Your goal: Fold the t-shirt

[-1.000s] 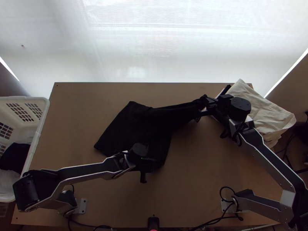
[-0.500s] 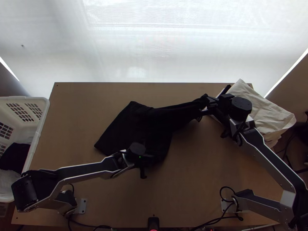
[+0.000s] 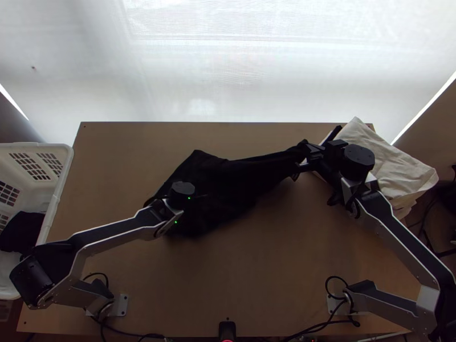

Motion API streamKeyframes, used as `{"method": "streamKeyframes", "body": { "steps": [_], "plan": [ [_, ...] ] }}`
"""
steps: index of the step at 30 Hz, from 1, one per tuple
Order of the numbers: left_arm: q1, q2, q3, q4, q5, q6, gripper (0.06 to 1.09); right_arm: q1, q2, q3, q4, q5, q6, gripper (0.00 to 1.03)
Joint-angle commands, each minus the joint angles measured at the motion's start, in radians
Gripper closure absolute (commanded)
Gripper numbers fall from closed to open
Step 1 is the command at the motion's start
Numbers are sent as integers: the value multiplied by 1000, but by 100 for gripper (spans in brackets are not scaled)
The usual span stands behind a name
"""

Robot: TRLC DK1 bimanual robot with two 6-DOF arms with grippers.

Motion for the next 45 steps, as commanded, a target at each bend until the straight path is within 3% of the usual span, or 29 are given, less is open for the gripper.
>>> {"method": "streamKeyframes", "body": {
  "steps": [1, 7, 10, 12, 13, 14, 15, 17, 30, 35, 37, 42, 45],
  "plan": [
    [128, -7, -1, -14, -3, 2, 105, 5, -15, -9, -6, 0, 0, 99],
    [171, 13, -14, -9, -1, -14, 105, 19, -28, -13, -10, 0, 3, 99],
    [132, -38, -15, -3, -1, -134, 101, 20, -35, -19, -6, 0, 2, 99],
    [108, -47, 17, -49, -1, -191, 69, 26, -42, -22, -4, 0, 0, 99],
    [100, -47, 43, -94, -1, -200, 46, 28, -46, -27, -3, 2, -1, 98],
    [88, -38, 80, -158, -1, -211, 14, 29, -49, -30, -1, 2, -1, 97],
    [80, -16, 128, -246, -1, -234, 10, 31, -54, -35, -1, 2, -3, 97],
    [77, -2, 189, -364, 0, -280, 10, 35, -58, -41, -1, 0, -5, 97],
    [77, -59, 307, -526, 8, -327, 10, 42, -74, -52, -7, 0, -5, 97],
    [53, -71, 347, -687, 16, -355, 10, 42, -83, -58, -12, 0, -5, 97],
    [53, -90, 348, -729, 65, -352, 10, 42, -84, -59, -12, 0, -5, 97],
    [16, -144, 304, -787, 88, -314, 11, 42, -84, -59, -10, 0, -5, 97],
    [-20, -171, 244, -737, 88, -294, 11, 42, -80, -55, -10, 0, -5, 97]
  ]
}}
